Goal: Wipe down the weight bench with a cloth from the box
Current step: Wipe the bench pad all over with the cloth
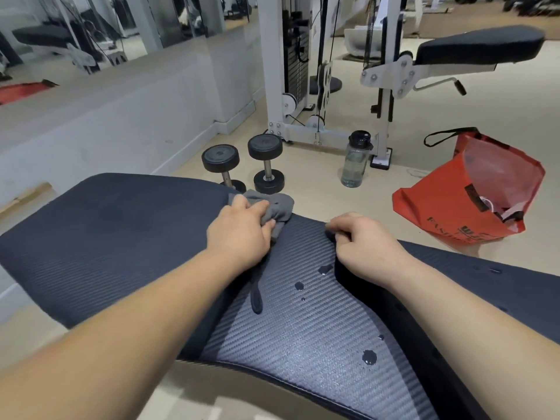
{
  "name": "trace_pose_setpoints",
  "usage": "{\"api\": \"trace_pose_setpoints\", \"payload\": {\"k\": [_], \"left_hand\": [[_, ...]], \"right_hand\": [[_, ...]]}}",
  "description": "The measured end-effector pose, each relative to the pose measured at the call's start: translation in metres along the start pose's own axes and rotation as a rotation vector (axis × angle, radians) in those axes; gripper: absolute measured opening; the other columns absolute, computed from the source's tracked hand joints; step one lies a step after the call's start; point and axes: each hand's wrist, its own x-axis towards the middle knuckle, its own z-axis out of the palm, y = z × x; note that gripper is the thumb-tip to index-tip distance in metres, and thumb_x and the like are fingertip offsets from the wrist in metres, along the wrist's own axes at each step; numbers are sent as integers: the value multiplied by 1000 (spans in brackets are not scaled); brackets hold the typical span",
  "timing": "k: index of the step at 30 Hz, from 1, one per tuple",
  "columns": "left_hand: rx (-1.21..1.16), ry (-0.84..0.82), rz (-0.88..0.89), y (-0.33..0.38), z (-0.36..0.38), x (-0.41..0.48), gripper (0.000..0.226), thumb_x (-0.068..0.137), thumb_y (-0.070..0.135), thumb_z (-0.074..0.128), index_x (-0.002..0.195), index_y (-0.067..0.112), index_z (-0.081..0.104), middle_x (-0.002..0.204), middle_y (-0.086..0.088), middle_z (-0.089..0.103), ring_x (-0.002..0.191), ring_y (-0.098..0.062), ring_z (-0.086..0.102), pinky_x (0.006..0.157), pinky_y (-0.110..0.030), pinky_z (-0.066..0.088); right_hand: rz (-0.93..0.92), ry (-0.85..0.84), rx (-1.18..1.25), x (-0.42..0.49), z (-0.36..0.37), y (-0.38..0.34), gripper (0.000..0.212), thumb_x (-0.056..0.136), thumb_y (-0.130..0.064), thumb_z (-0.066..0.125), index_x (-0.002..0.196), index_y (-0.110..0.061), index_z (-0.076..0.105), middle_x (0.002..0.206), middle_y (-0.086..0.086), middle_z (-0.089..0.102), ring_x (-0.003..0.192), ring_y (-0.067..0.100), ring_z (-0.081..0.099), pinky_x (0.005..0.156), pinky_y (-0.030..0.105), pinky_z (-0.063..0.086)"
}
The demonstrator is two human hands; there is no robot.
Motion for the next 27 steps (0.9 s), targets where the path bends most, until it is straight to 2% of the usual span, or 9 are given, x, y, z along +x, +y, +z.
{"api": "trace_pose_setpoints", "payload": {"k": [3,6,9,11,15,17,21,23,27], "left_hand": [[-63,-15,226,25,5,-42,46,99,54,48,143,41,49,123,2,48,116,-24,54,86,-40,53],[-84,-103,369,5,-2,-36,48,97,59,47,144,50,44,119,6,49,112,-22,59,87,-41,54],[5,-82,67,-9,-6,-7,39,100,55,45,137,44,50,123,-4,49,115,-34,59,88,-42,51],[16,-30,-7,7,-3,-16,37,101,52,44,133,37,53,121,-6,49,112,-35,59,81,-40,48],[-65,-56,357,27,-3,-74,45,98,58,46,141,45,47,114,4,49,107,-25,60,80,-39,54],[-43,-108,427,16,-9,-64,47,97,60,46,143,49,44,113,6,48,106,-24,61,82,-40,54],[71,-66,51,11,-6,-20,39,101,52,43,135,36,53,119,-6,49,108,-34,61,78,-39,50],[60,-13,15,29,-1,-27,36,101,51,43,129,30,54,118,-7,49,107,-33,60,72,-38,45],[-63,-78,441,44,0,-90,47,95,60,46,139,43,46,115,3,50,106,-24,60,79,-40,56]], "right_hand": [[19,109,-36,-8,-14,11,28,98,-35,50,112,-28,74,122,-5,68,118,22,61,103,44,51],[47,62,-168,-21,-26,21,30,94,-51,55,106,-30,74,111,-5,66,109,22,63,93,45,54],[25,-24,-234,-35,-30,30,37,93,-53,61,117,-27,73,122,-7,63,118,20,60,98,43,52],[20,-81,-238,-41,-33,33,46,94,-57,60,125,-25,71,133,-9,59,124,18,58,104,42,49],[5,-95,-224,-39,-32,33,41,99,-44,56,131,-23,67,142,-10,52,130,18,54,108,38,46],[8,-75,-220,-35,-30,32,33,100,-36,54,126,-22,69,139,-7,54,128,19,55,107,39,46],[28,-76,-223,-34,-28,29,32,101,-27,51,126,-20,70,138,-3,54,129,22,53,109,41,45],[29,-72,-225,-33,-28,29,33,101,-26,50,127,-20,69,138,-3,54,130,22,52,110,41,44],[41,-51,-213,-29,-27,32,34,99,-24,49,125,-22,71,136,-3,56,130,23,53,110,41,45]]}}
